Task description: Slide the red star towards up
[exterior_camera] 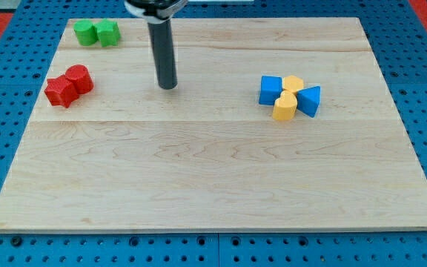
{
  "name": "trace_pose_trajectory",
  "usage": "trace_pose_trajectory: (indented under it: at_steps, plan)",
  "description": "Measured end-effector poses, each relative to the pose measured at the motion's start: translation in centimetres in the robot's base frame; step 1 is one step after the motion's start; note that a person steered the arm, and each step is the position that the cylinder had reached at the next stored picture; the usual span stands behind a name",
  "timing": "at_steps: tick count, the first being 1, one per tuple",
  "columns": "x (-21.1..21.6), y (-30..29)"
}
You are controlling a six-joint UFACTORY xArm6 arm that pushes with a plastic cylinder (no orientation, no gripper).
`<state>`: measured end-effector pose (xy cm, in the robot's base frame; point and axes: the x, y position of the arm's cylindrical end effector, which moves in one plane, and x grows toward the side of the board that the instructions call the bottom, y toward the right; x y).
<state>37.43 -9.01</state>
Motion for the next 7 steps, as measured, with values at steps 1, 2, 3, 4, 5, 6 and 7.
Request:
trace_pose_trajectory:
  at_steps: [1, 2, 3, 4, 5, 6, 7]
  plan:
    - [2.3, -1.8]
    - [4.9, -4.1]
    - [8.0, -6.0]
    - [8.9, -7.2]
    - [8.9, -7.4]
    - [8.9, -8.4]
    - [9.7, -13.9]
